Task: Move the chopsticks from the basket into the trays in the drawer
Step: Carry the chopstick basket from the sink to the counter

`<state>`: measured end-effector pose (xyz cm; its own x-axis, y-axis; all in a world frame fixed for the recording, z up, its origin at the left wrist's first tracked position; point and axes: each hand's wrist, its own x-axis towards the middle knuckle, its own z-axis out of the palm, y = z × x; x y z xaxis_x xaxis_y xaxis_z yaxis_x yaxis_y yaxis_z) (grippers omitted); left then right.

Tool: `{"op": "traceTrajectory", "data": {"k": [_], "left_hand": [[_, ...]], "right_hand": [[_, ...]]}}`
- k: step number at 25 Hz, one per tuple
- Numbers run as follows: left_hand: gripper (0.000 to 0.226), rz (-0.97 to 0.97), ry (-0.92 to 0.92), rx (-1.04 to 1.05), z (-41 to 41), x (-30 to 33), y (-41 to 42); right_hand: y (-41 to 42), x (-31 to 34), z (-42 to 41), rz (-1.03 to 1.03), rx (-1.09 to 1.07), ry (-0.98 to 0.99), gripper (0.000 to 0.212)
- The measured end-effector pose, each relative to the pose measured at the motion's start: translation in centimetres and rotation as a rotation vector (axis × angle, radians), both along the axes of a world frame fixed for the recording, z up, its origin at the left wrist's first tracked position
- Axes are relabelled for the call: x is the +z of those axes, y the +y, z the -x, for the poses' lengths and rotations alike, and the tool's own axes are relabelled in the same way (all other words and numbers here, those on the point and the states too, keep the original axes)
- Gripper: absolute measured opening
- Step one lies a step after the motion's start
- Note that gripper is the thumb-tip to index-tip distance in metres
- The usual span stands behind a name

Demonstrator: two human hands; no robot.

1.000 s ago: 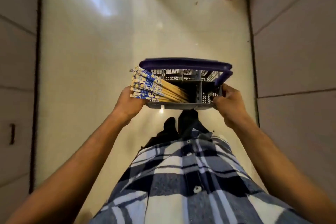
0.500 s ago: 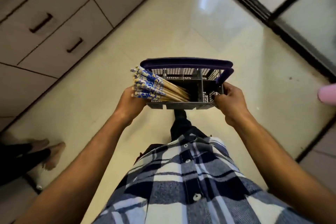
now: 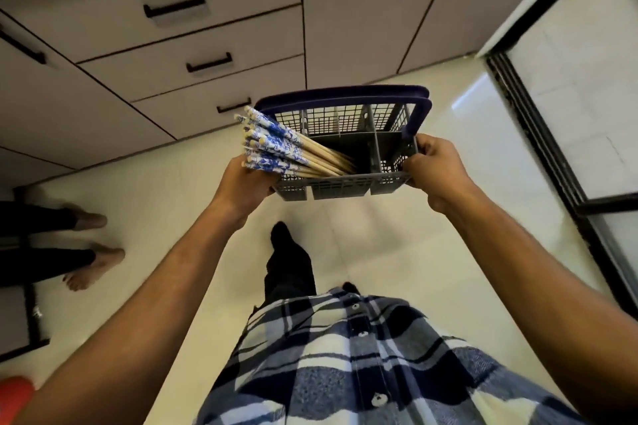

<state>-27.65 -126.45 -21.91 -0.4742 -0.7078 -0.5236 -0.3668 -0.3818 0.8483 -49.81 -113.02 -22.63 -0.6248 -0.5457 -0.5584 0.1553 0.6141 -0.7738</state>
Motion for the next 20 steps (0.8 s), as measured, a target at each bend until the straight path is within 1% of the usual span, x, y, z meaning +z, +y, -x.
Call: {"op": "traceTrajectory", "data": {"k": [1,2,3,4,5,7,10,13,15,17,18,20], "left_hand": [[0.028,-0.028,0.015,0.019,0.1,0.2,-2.3],[0.034,-0.041,0.021,0.024,0.2,0.4,-4.7],[0.028,-0.022,0.016,0.023,0.2,0.4,-7.0],[0.016,-0.003,0.006,0.013,0.0,0.6,-9.5],[0.011,0.027,0.004,-0.009,0.0,0.8,-11.7],[0.026,0.062,-0.001,-0.037,0.1,1.5,-16.5],[0.019,0.106,0.010,-0.054,0.7,3.3,-24.0],[0.021,0.174,-0.004,-0.016,1.8,4.7,-31.3],[0.033,0.195,-0.010,0.006,2.7,5.7,-35.2],[0.045,0.217,-0.022,0.046,4.0,6.8,-39.5],[0.043,0.233,-0.039,0.060,4.8,7.3,-41.7],[0.030,0.252,-0.104,0.121,6.5,8.3,-45.9]], "right_hand": [[-2.6,0.2,0.2,0.004,0.012,0.004,0.037],[-5.2,0.4,0.4,0.005,0.015,0.008,0.035],[-7.7,0.8,0.6,-0.003,0.017,0.009,0.033],[-10.1,1.1,0.7,-0.010,0.024,0.004,0.032],[-12.3,1.6,0.9,-0.009,0.030,-0.005,0.032],[-16.8,2.7,1.3,0.011,0.051,-0.010,0.033],[-24.3,4.4,2.4,0.056,0.096,0.006,0.032],[-32.1,6.0,4.3,0.094,0.158,0.055,0.035],[-36.7,6.5,5.8,0.109,0.188,0.079,0.033],[-41.9,6.9,7.6,0.151,0.219,0.092,0.025],[-44.5,7.2,8.6,0.164,0.237,0.098,0.023],[-49.1,8.0,10.6,0.167,0.254,0.106,0.021]]}}
